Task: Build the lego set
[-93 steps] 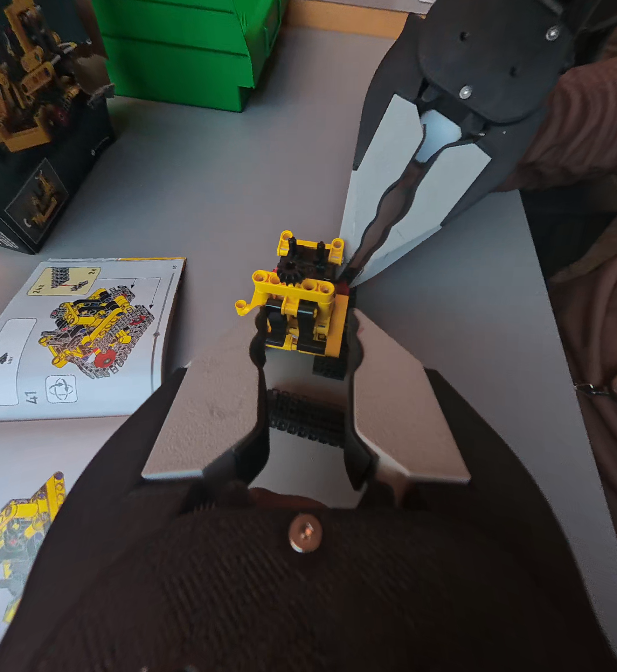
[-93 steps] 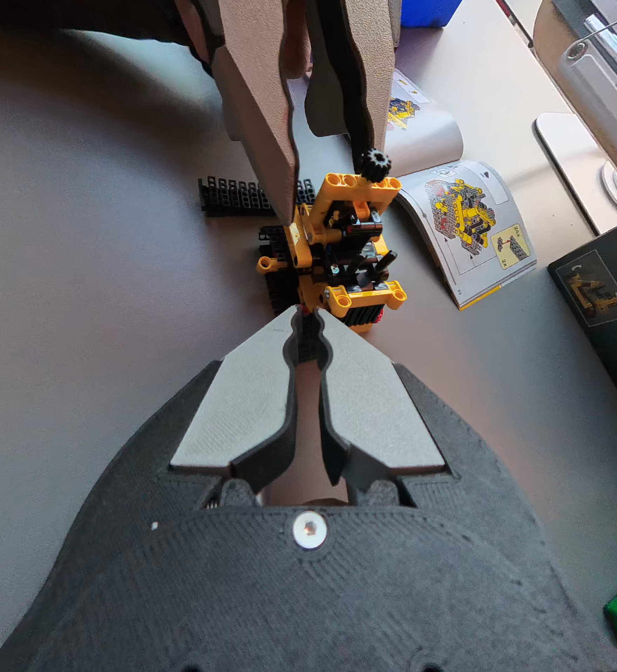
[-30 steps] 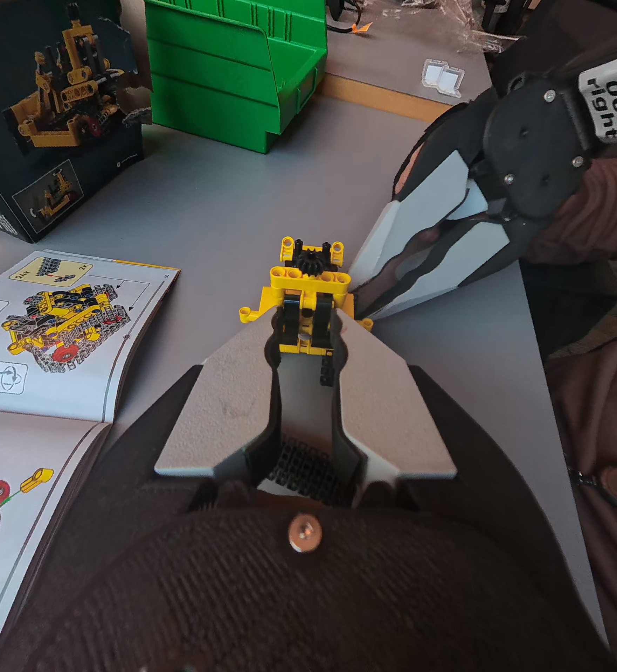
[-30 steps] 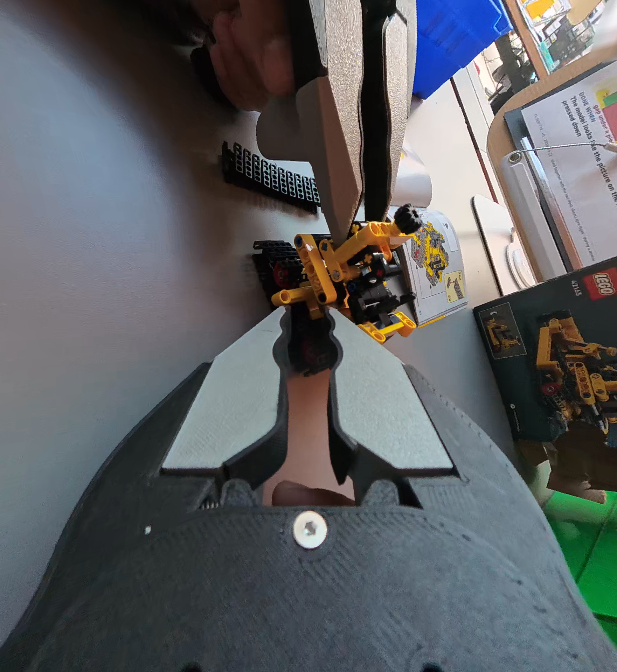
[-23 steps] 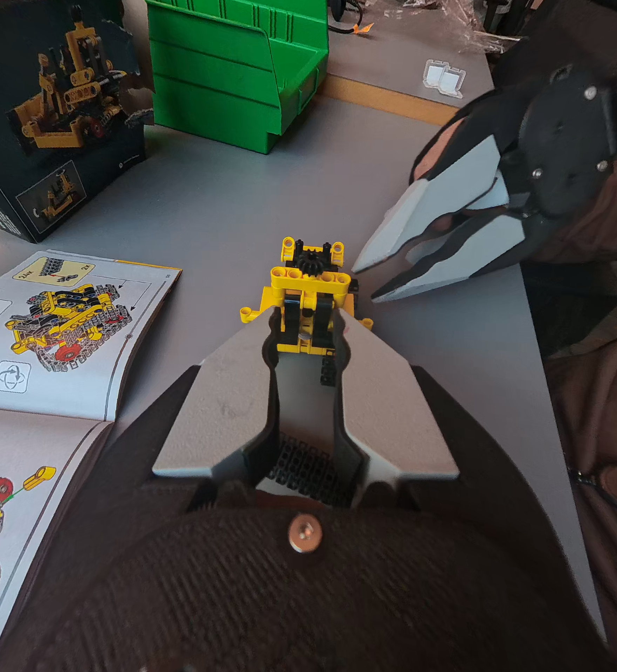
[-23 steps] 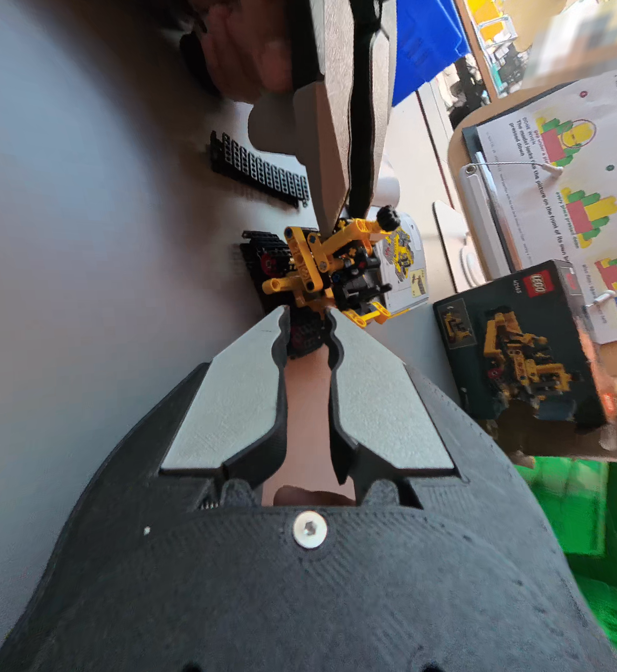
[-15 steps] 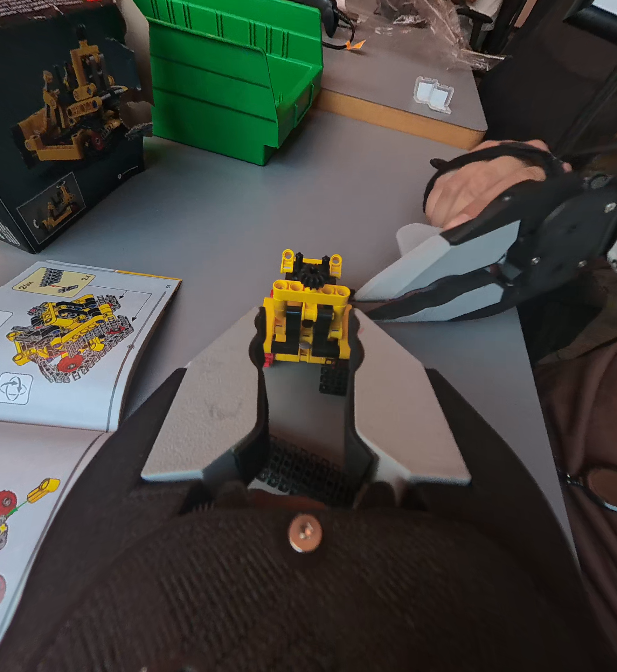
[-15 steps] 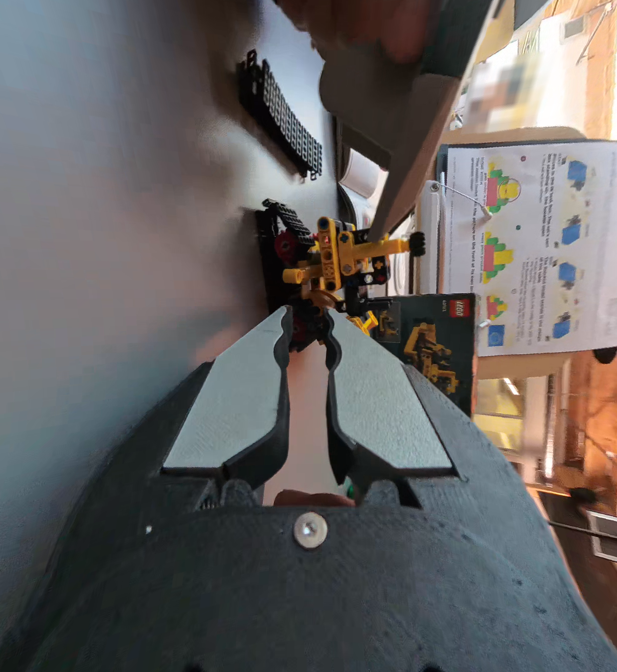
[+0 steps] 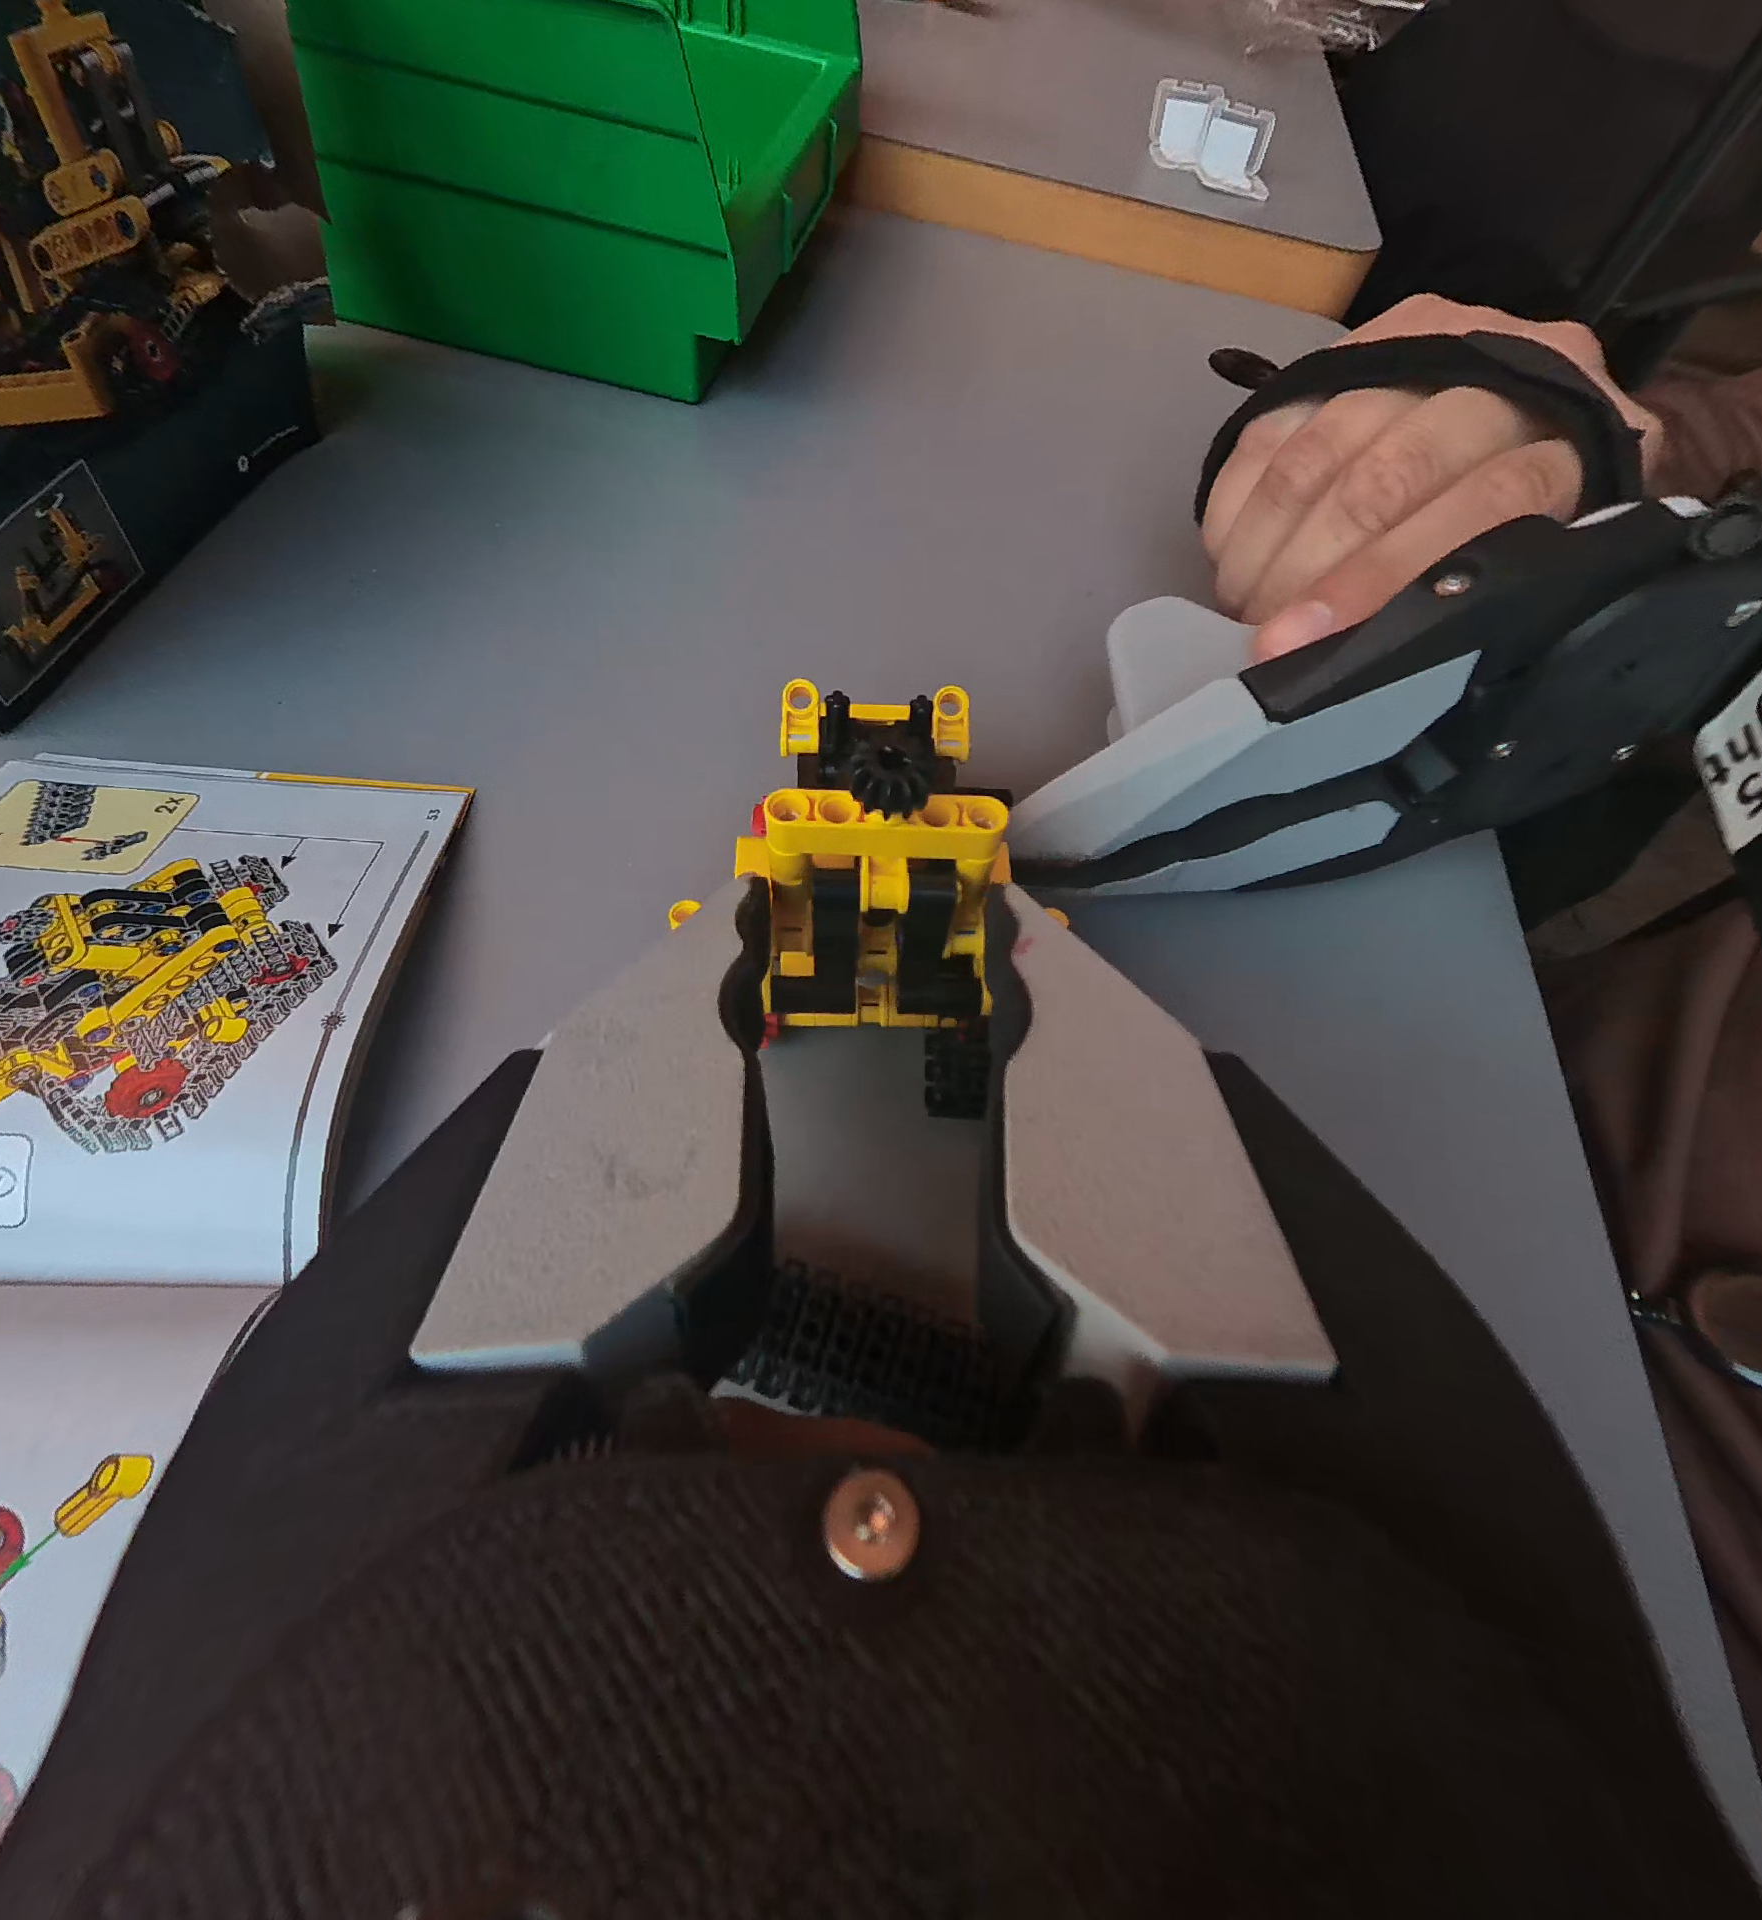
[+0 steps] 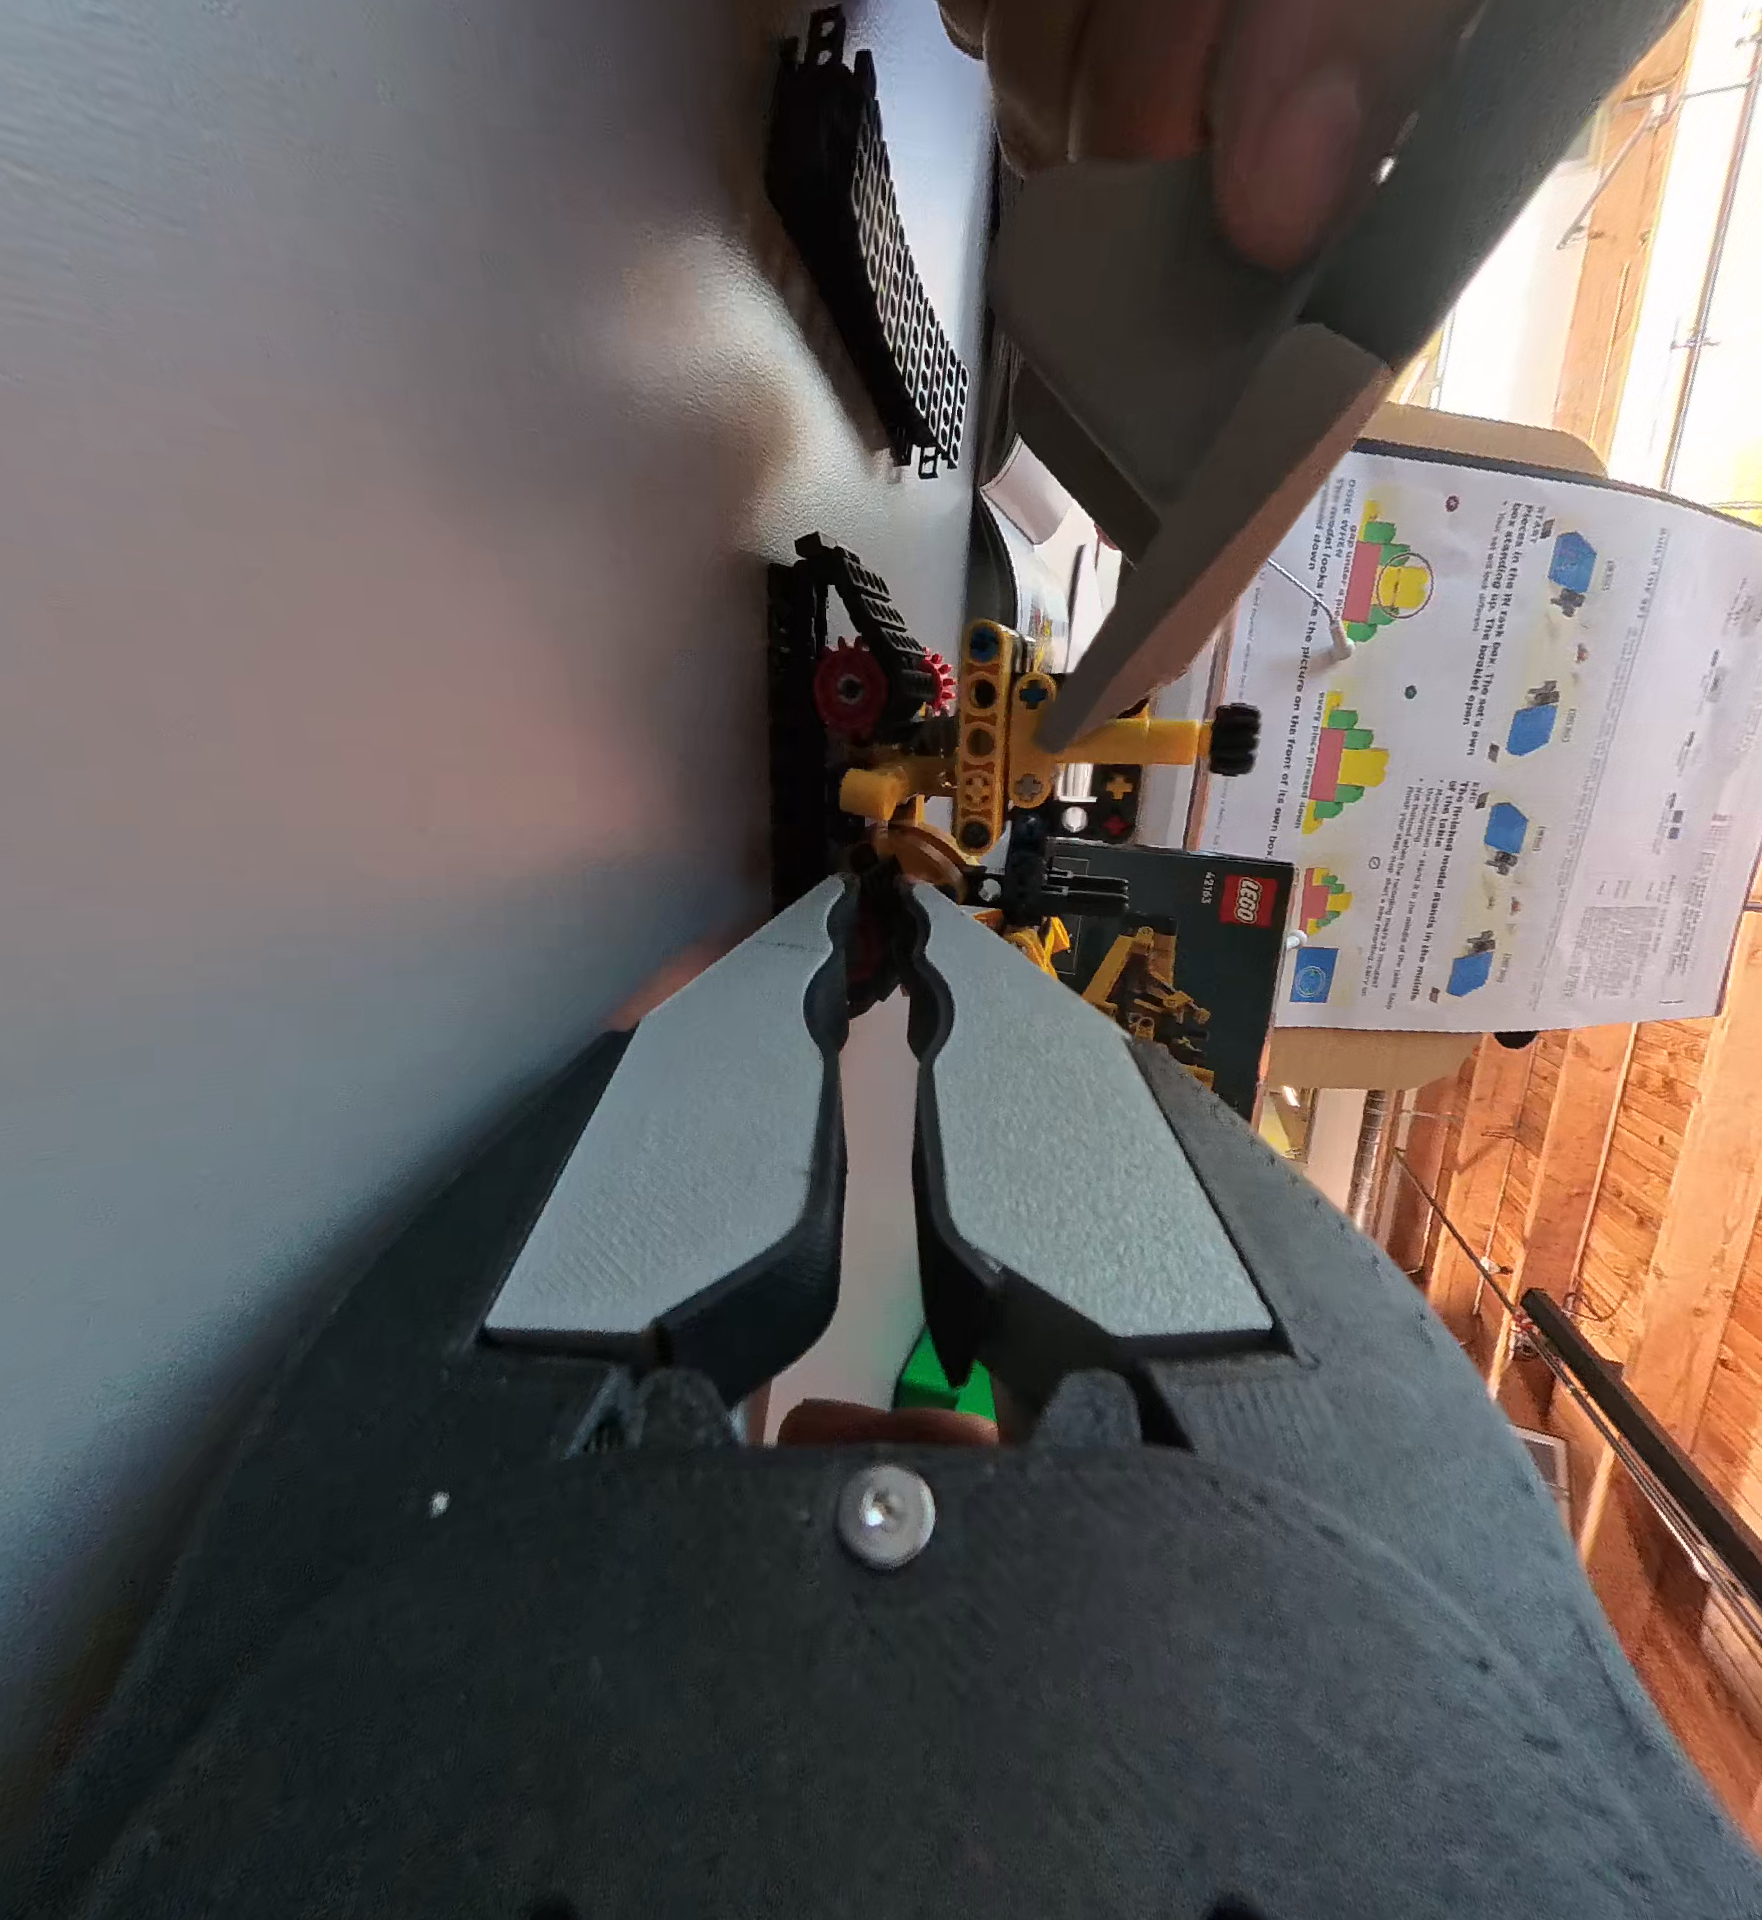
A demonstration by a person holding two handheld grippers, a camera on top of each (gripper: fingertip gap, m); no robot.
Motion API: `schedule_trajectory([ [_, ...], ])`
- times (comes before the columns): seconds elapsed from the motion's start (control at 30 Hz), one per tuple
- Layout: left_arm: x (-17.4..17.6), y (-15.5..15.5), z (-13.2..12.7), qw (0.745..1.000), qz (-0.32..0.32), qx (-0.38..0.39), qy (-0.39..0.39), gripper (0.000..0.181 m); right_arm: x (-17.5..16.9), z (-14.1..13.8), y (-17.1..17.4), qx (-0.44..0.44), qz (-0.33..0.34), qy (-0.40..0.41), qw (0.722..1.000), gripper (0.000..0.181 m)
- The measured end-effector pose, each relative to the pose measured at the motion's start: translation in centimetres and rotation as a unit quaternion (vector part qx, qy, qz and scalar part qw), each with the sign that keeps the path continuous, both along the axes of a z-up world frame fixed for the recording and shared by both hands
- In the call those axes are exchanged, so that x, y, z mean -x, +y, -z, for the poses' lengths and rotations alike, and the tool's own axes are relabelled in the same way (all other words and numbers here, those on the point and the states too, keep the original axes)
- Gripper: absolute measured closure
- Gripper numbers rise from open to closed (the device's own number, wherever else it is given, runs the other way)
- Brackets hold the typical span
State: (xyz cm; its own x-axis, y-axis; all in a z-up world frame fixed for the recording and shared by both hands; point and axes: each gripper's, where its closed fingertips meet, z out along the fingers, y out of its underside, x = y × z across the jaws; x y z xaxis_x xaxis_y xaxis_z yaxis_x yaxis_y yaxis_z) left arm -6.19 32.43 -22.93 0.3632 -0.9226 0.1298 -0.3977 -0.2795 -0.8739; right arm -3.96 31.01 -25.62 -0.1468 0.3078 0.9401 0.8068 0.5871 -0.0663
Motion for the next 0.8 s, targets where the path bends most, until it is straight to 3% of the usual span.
schedule_trajectory([
  [0.3,-0.07,-0.11,-0.02,1.000,-0.002,0.000,0.001,0.142,0.13,-0.27,-0.06,-0.082,-0.012,-0.035,0.996,0.178],
  [0.53,-0.06,-0.23,-0.03,1.000,-0.001,0.003,-0.002,0.142,-0.16,-0.08,0.01,-0.082,-0.015,-0.061,0.995,0.170],
  [0.8,-0.03,-0.13,-0.04,1.000,-0.005,-0.001,0.000,0.143,0.27,0.16,-0.18,-0.079,-0.024,-0.064,0.994,0.180],
])
